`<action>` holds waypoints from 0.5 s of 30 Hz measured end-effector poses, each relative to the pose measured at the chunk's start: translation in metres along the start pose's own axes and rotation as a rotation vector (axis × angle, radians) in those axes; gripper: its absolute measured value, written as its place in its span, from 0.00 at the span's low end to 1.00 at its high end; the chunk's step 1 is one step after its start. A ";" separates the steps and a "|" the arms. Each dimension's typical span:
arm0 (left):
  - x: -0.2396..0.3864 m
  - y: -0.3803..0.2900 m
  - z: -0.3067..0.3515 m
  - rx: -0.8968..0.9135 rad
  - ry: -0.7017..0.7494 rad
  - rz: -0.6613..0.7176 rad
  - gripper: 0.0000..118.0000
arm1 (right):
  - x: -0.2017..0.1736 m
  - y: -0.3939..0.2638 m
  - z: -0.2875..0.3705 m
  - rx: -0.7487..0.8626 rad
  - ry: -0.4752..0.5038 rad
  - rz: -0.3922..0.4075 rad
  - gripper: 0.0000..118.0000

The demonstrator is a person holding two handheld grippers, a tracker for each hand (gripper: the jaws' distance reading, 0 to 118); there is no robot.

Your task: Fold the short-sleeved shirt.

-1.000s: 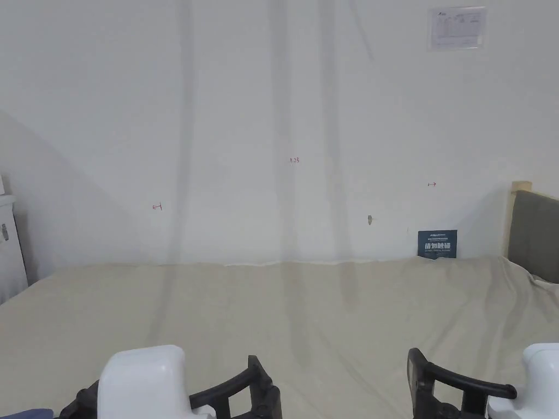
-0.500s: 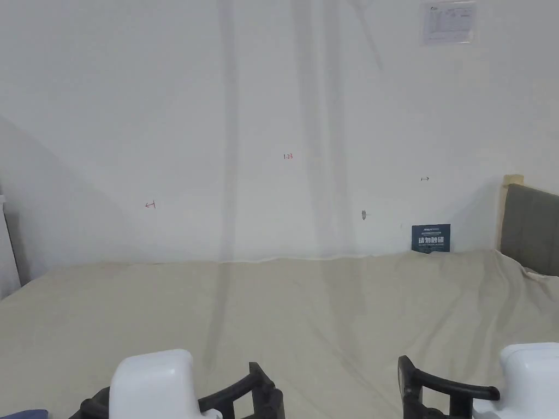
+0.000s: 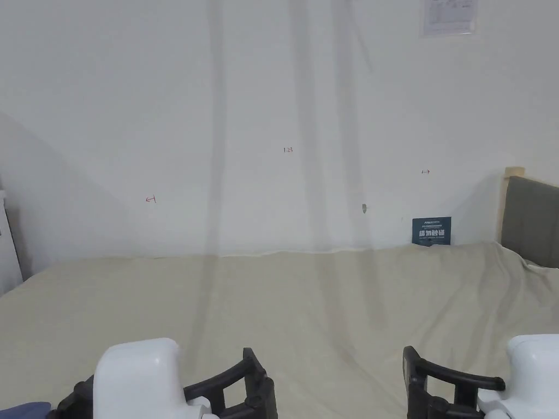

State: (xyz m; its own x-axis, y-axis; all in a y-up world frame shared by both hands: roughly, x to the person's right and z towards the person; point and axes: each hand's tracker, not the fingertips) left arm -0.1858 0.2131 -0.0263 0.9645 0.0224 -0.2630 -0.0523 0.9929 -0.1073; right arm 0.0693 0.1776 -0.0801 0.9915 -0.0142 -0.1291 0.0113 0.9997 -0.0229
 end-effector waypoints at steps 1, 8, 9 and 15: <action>0.000 -0.002 0.001 0.025 -0.006 -0.028 1.00 | 0.000 -0.001 0.000 0.002 -0.002 0.002 1.00; -0.007 -0.009 -0.002 0.040 -0.101 0.025 1.00 | -0.005 -0.003 -0.001 -0.002 -0.011 0.020 1.00; -0.006 -0.009 -0.003 0.040 -0.099 0.021 1.00 | -0.005 -0.004 -0.001 -0.001 -0.009 0.022 1.00; -0.001 -0.012 -0.006 0.033 -0.064 -0.023 1.00 | -0.002 -0.006 -0.004 -0.013 -0.001 -0.007 1.00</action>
